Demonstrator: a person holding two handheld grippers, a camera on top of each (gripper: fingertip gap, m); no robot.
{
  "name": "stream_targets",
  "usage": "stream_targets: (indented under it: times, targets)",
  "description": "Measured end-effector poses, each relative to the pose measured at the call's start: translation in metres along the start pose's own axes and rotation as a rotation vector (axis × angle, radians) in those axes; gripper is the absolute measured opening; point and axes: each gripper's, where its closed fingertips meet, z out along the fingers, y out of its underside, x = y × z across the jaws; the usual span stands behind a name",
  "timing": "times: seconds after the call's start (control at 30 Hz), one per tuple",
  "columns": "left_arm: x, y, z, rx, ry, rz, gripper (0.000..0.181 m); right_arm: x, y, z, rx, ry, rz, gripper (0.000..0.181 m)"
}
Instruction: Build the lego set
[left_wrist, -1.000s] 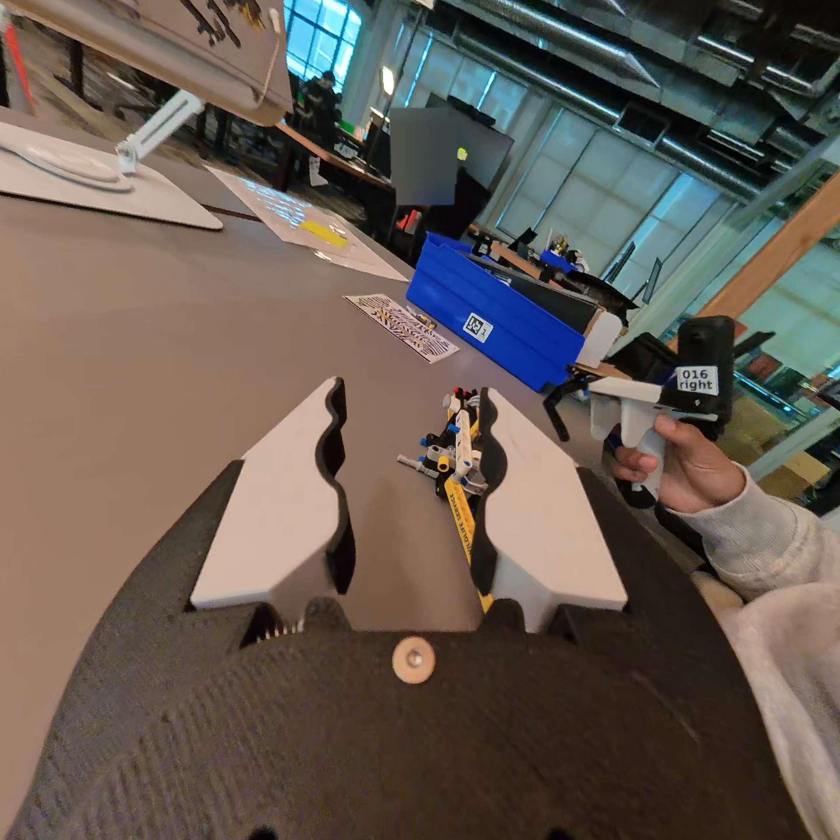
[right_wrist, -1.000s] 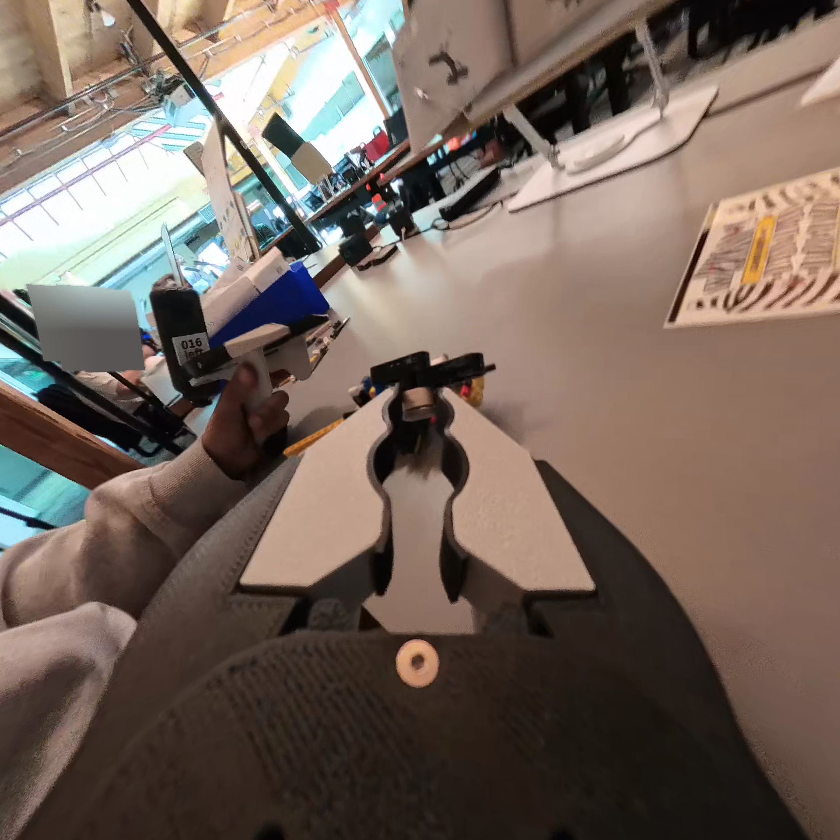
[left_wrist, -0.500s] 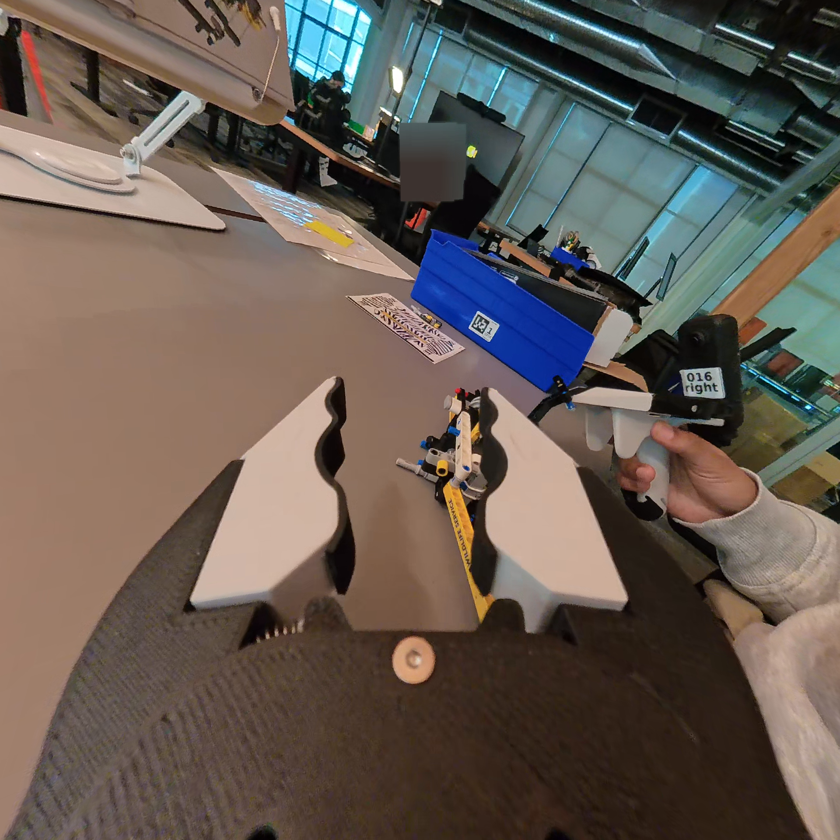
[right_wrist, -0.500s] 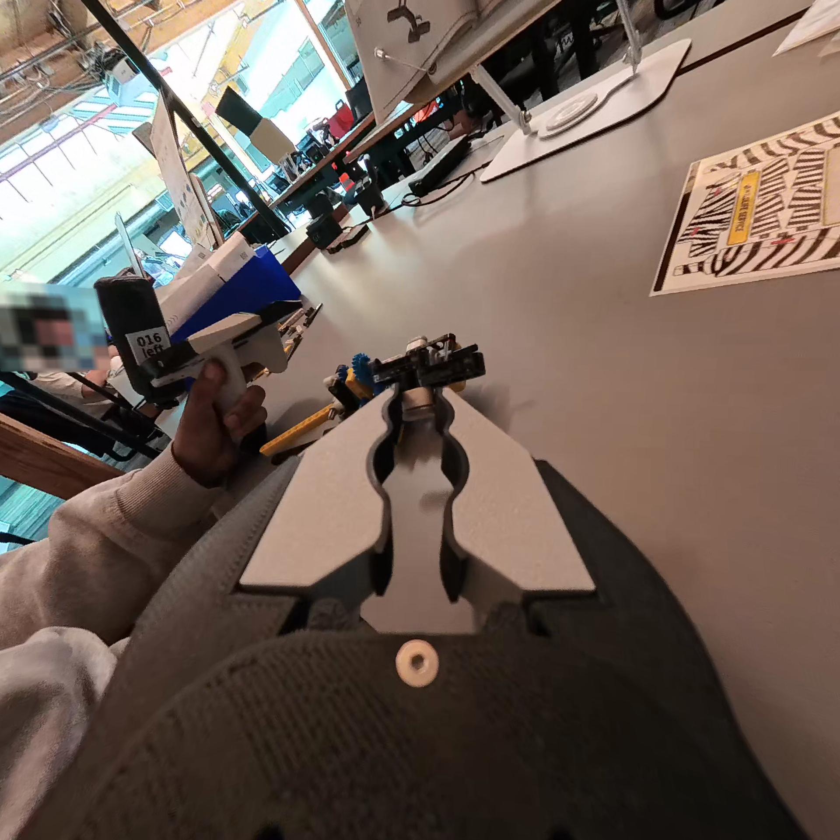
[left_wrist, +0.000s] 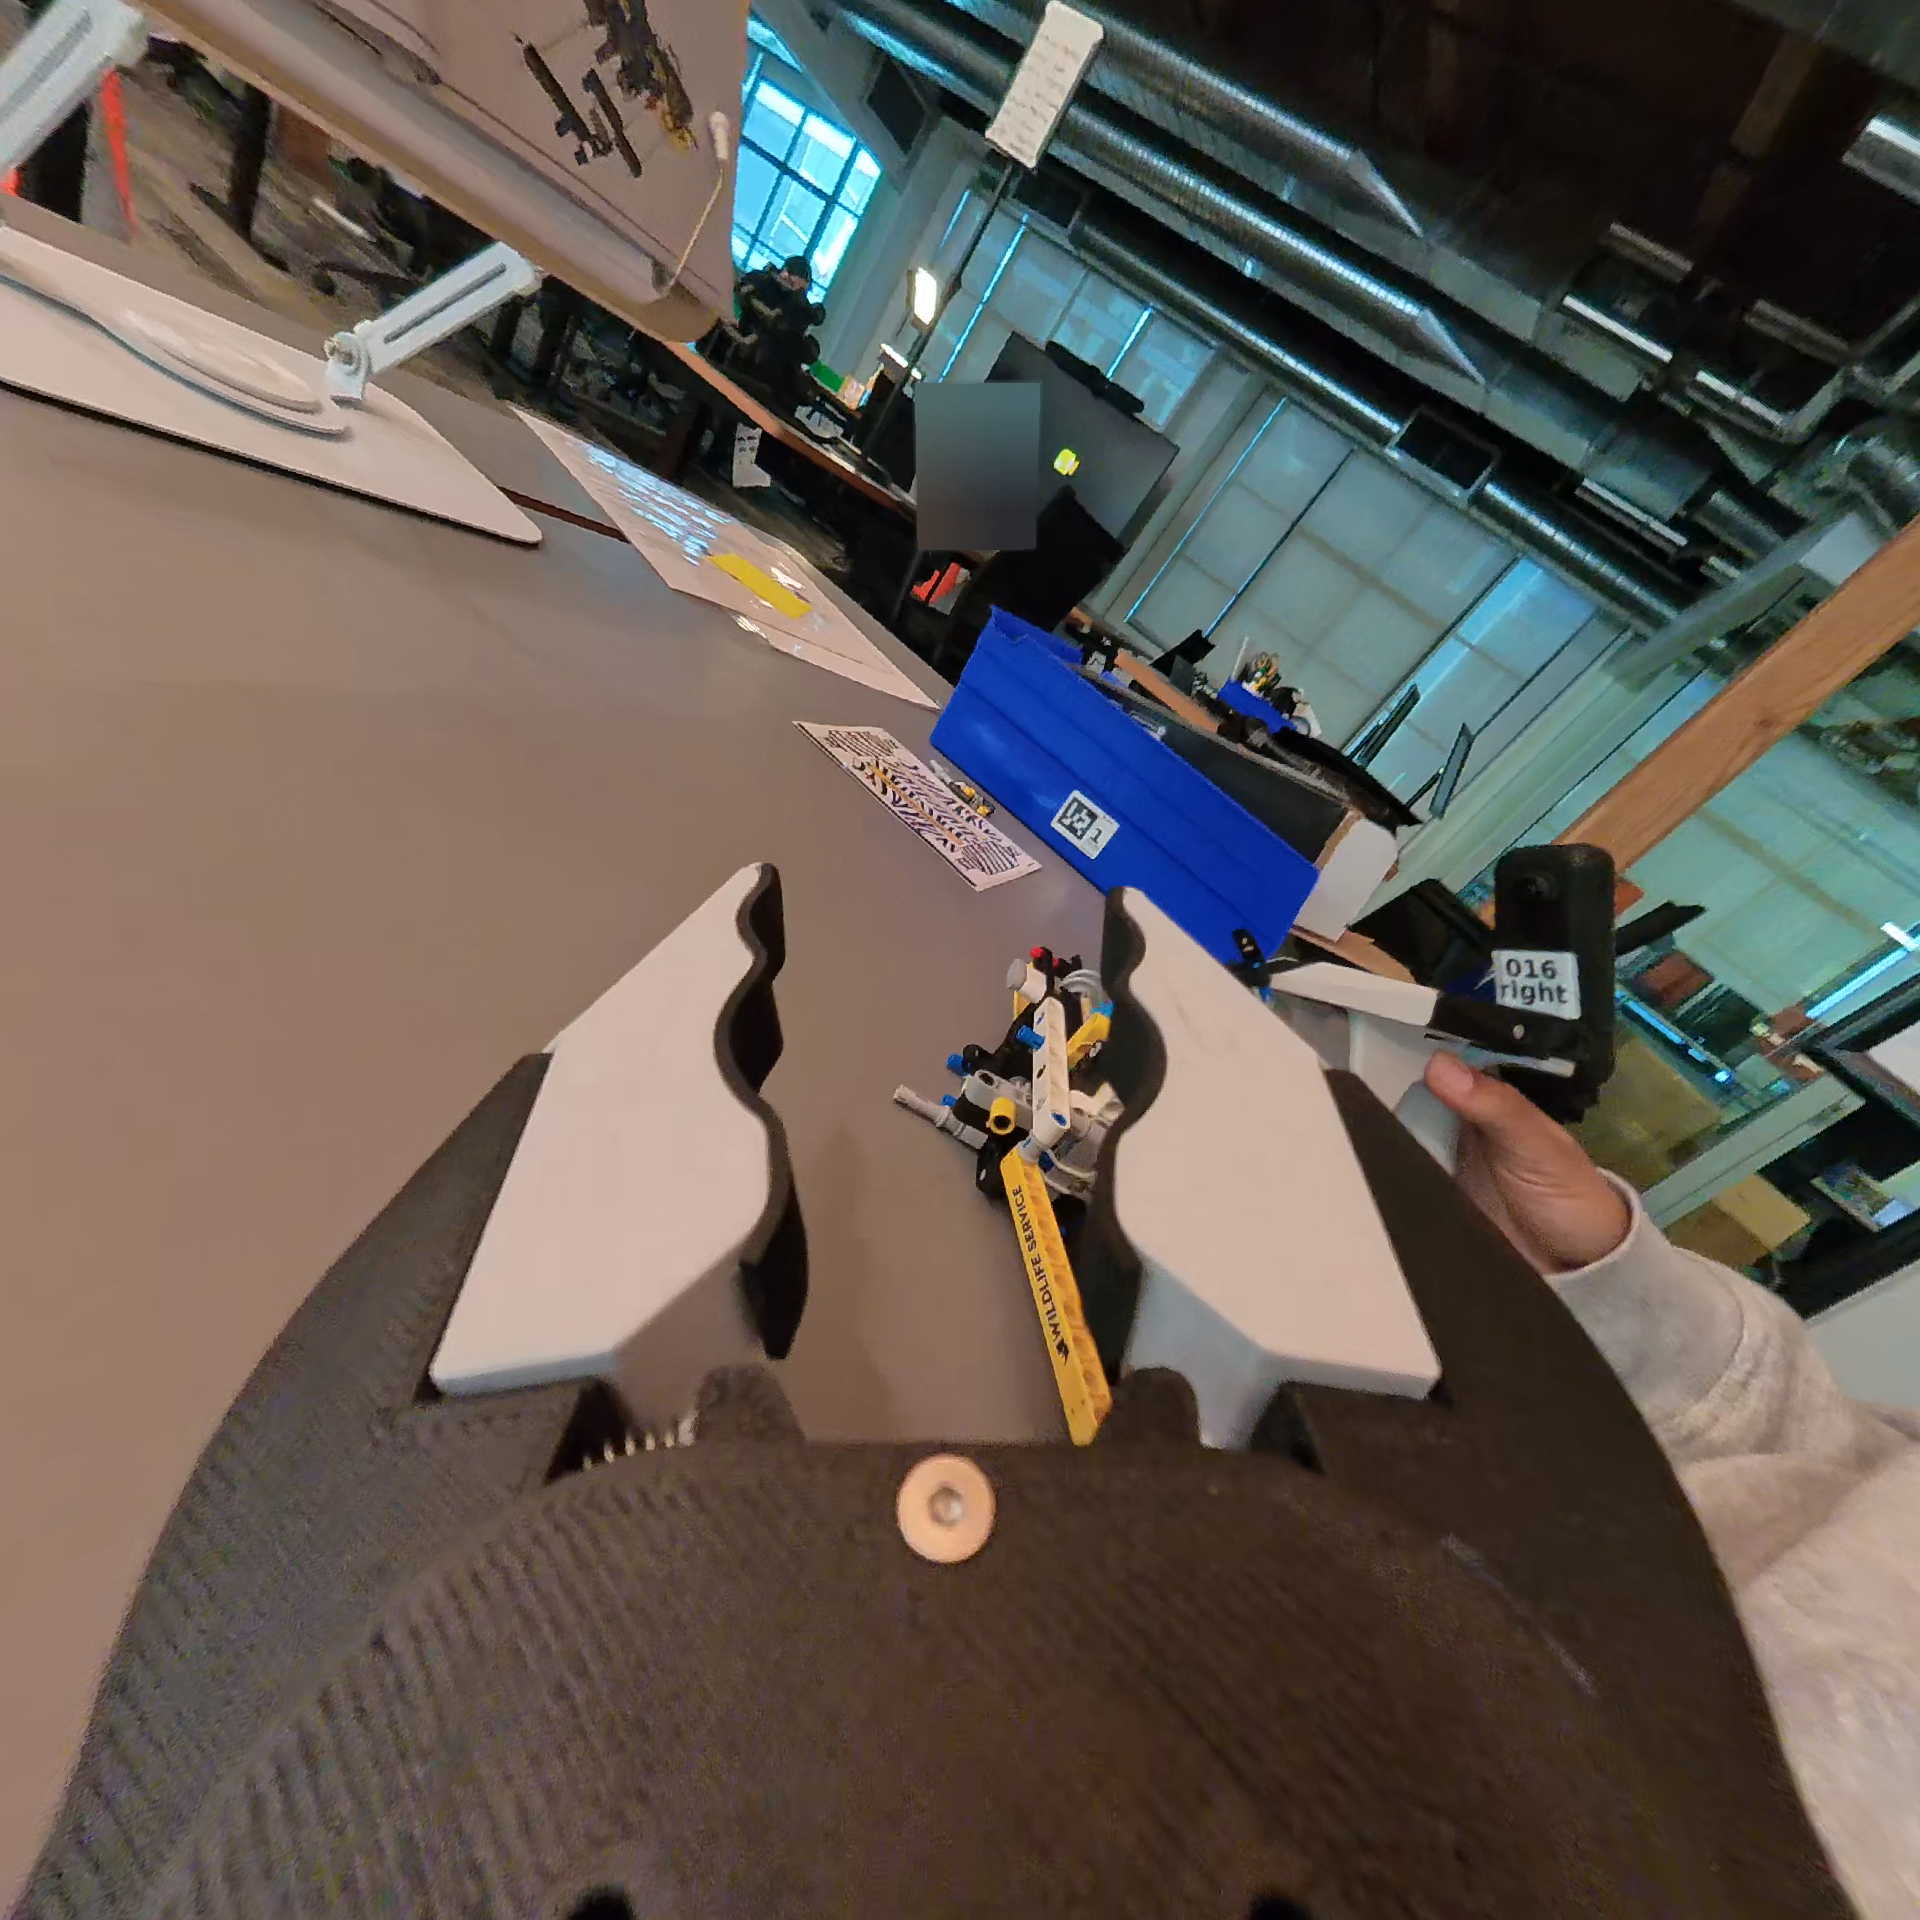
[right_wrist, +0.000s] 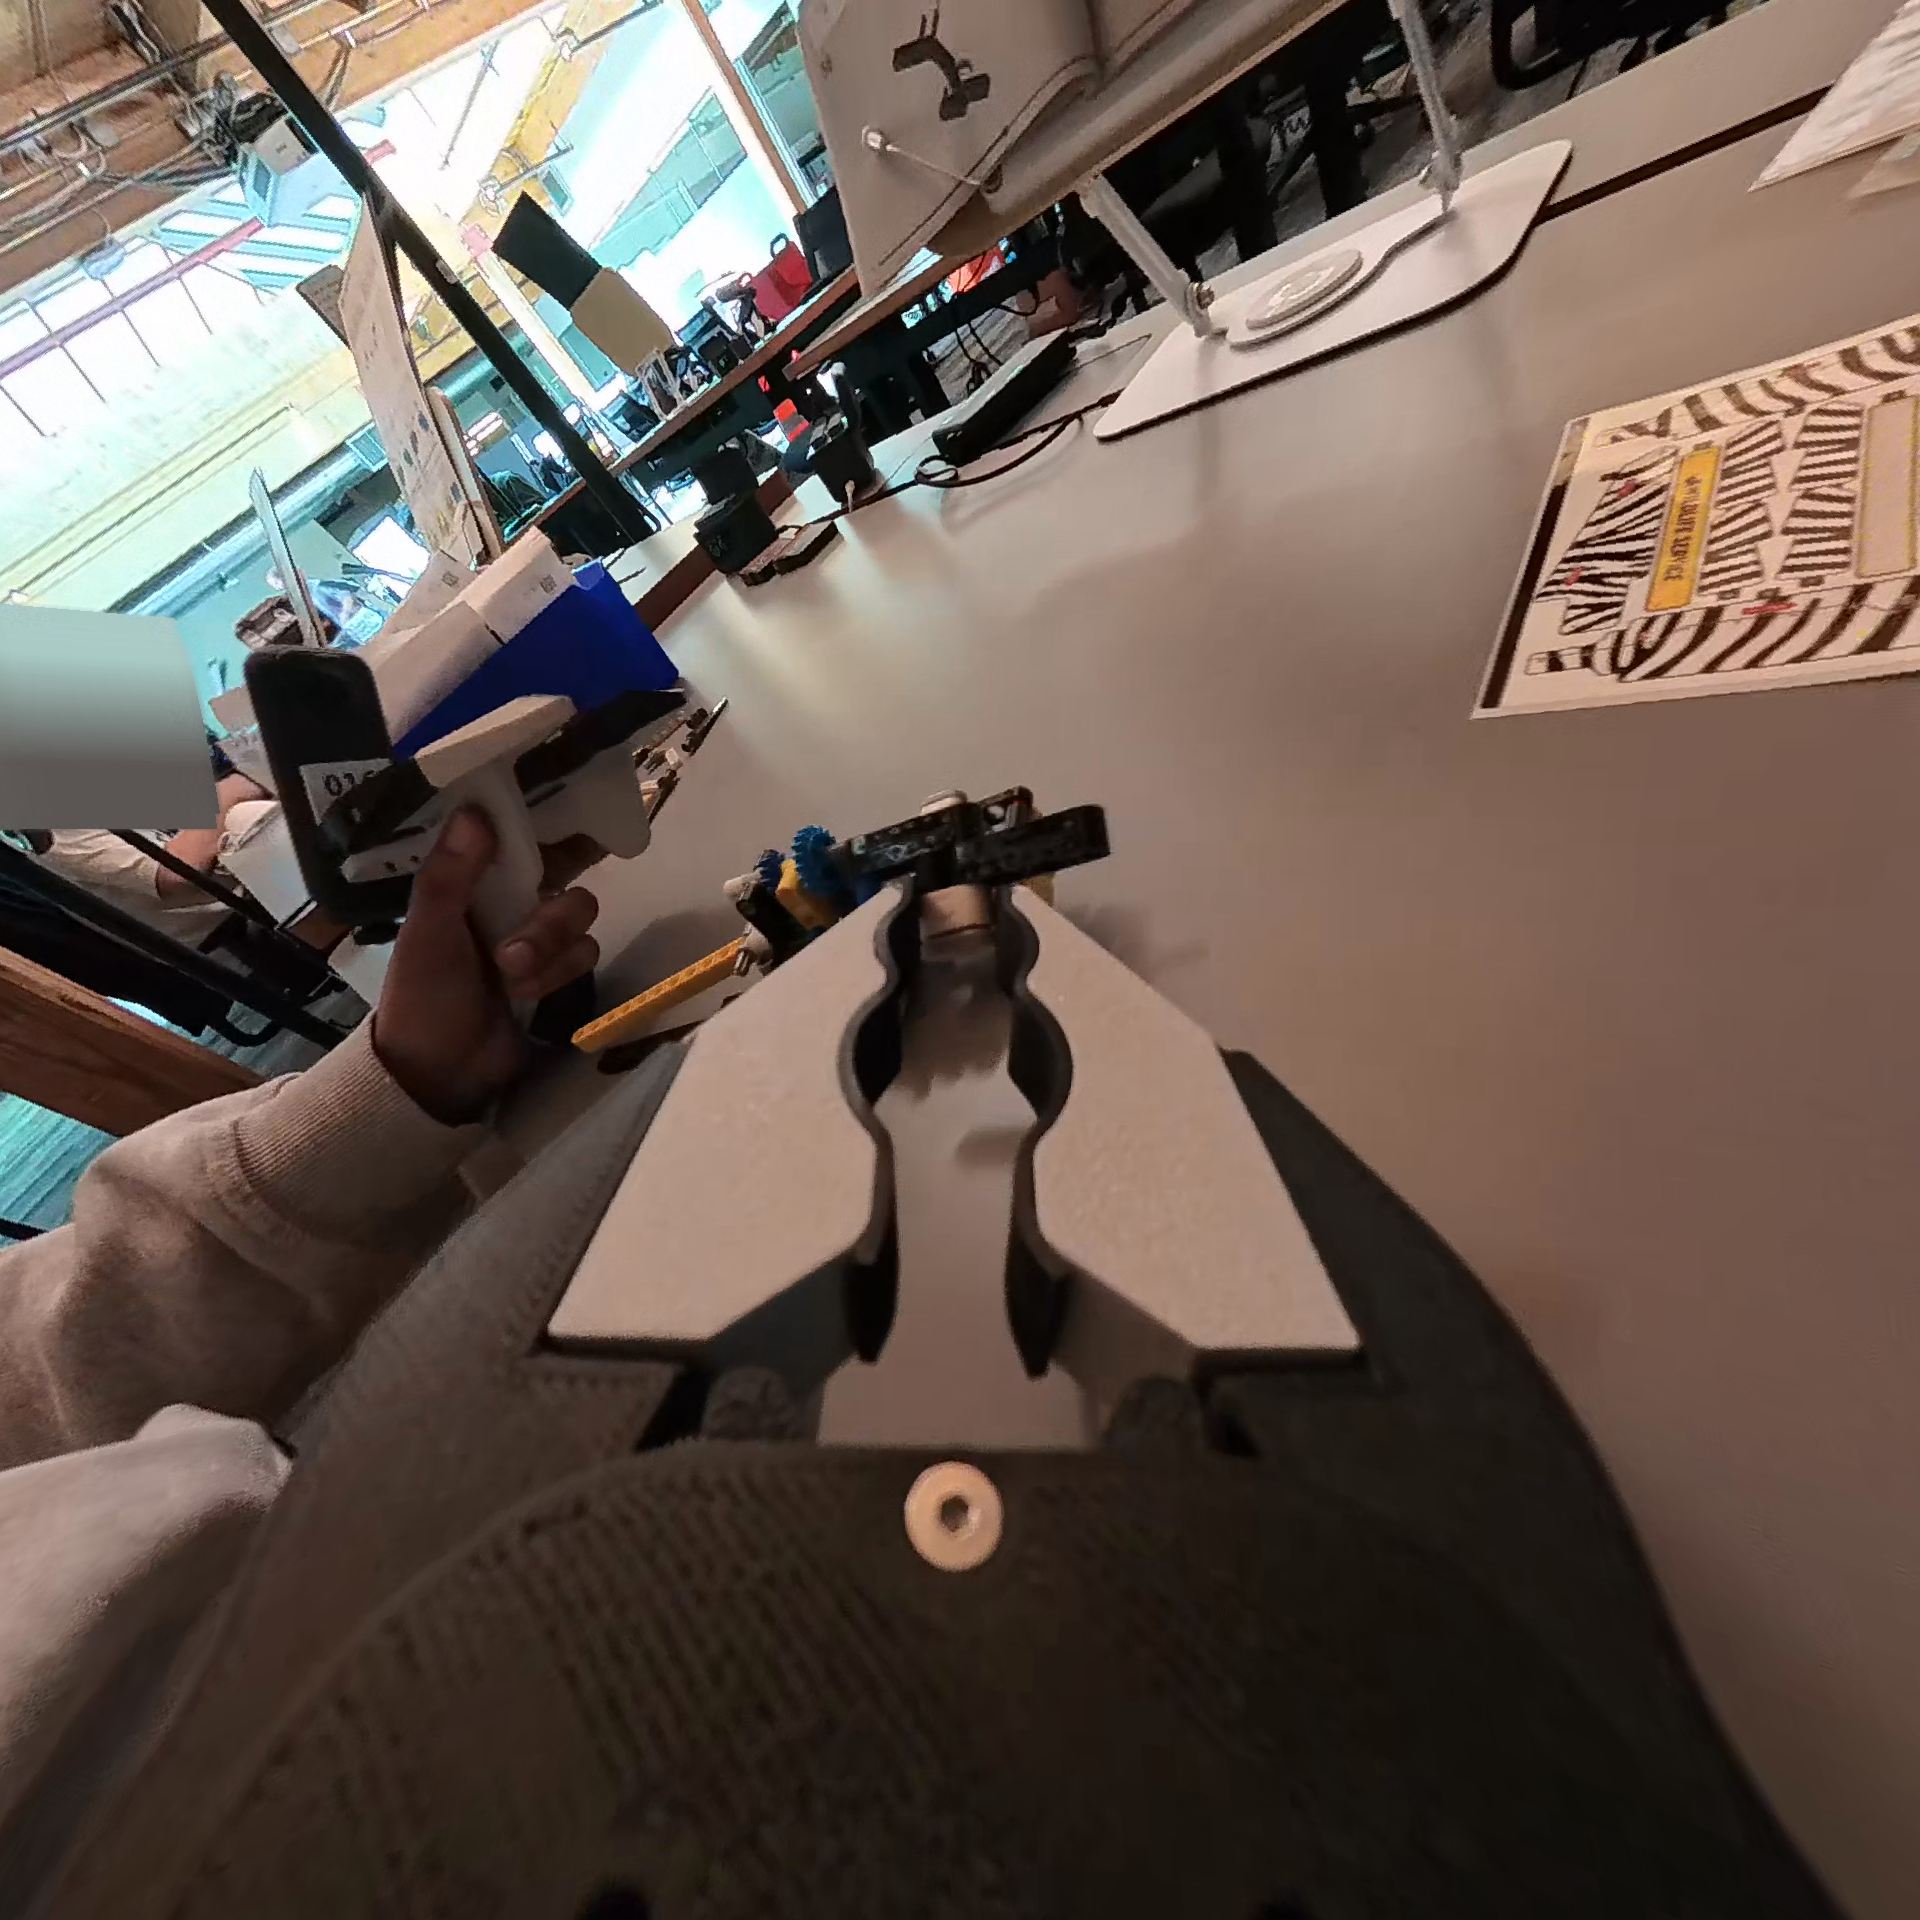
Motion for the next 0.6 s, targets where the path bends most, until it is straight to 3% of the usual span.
stream_targets:
  times: [0.6]
  targets:
    - [0.006, 0.005, 0.007, 0.018, 0.054, -0.115, 0.061, -0.008, 0.013, 0.008, -0.066, -0.047, 0.005, 0.013]
